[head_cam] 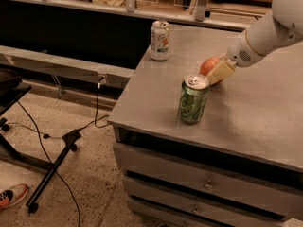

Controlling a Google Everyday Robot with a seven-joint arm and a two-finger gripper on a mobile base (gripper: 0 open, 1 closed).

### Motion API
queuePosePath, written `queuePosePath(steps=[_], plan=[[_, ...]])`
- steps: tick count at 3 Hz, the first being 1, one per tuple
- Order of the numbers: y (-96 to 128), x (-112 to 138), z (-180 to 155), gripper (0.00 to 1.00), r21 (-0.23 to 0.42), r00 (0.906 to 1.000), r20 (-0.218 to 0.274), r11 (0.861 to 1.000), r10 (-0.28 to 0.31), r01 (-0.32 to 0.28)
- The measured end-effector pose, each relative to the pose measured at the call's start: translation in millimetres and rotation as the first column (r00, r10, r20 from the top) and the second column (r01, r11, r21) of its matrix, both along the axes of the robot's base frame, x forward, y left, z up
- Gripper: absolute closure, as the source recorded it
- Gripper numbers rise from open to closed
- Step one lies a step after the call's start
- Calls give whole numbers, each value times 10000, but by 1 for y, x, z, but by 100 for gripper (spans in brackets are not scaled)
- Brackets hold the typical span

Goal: Move apple near 7up can

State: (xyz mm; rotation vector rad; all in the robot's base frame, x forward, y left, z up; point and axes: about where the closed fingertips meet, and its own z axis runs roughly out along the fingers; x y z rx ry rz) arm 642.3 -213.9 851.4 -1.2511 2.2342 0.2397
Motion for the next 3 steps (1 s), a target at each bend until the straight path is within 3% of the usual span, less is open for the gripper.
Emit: queuePosePath(steps=[1,2,3], plan=[[14,-5,0,64,508,9984,-179,9973,533,-523],[14,-15,10,88,700,9955,-280,9936,910,-889],[15,-15,9,100,718,9947,-331,9929,970,-944]])
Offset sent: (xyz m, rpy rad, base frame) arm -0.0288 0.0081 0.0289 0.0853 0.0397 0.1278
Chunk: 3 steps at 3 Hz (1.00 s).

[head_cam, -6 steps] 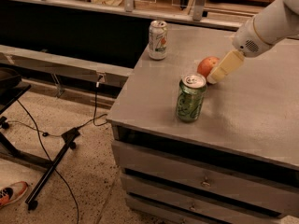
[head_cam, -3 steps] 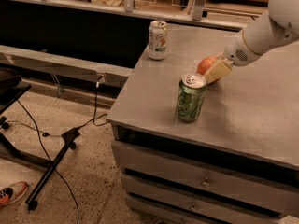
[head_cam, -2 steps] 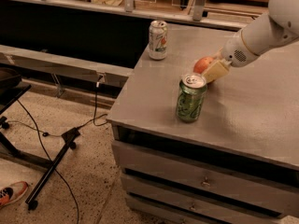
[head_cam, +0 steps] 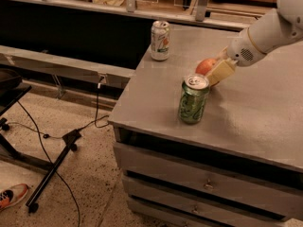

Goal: Move apple near 7up can

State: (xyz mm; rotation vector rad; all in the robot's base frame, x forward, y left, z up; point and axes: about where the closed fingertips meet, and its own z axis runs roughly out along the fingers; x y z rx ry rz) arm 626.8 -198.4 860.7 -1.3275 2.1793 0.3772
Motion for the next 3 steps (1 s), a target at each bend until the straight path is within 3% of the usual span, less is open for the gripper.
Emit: queuePosePath(steps=[1,2,3], plan=[[3,0,16,100,797,9995,256,9967,-173,152],[11,8,34,100,1736,9974,564,9842,-448,344],[30,36,44,100,2018,9937,988,9789,-533,324]])
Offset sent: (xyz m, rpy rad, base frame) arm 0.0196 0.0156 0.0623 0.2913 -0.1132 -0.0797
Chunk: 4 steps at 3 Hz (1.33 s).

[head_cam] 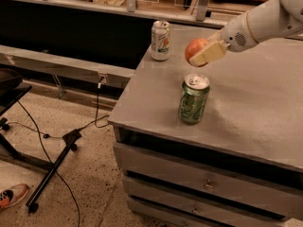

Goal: Move apple near 7up can

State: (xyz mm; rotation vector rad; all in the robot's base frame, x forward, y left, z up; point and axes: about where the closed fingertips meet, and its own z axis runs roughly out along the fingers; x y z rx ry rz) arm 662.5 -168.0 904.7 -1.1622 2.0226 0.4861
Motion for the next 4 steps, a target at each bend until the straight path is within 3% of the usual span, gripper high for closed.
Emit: queuePosePath(steps=[1,3,4], plan=[[17,37,-18,100,-589,9989,112,9972,-445,451],[27,67,-45,100,-885,9965,-52,9926,-837,829],[37,74,-52,84,-926,9966,-170,9926,-805,785]])
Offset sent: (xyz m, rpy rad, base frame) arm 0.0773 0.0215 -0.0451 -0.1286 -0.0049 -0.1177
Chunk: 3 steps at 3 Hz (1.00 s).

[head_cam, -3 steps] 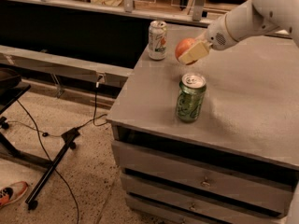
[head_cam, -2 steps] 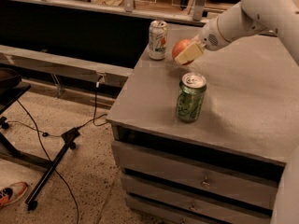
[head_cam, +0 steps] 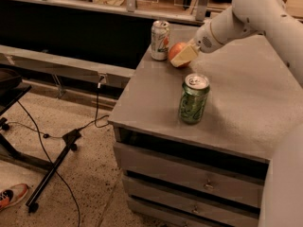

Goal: Move apple near 7up can

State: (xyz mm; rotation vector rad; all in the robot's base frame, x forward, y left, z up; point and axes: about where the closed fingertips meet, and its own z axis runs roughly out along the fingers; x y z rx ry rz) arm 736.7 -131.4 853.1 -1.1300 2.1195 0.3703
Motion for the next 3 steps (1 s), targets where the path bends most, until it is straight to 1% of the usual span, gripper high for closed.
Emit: queuePosePath(steps=[1,2,3], plan=[[7,4,-7,61,9,9999,-137,10000,31,-31],[10,5,-11,30,187,9996,-260,9998,108,-103],[10,5,-10,8,187,9996,-260,9998,108,-103]])
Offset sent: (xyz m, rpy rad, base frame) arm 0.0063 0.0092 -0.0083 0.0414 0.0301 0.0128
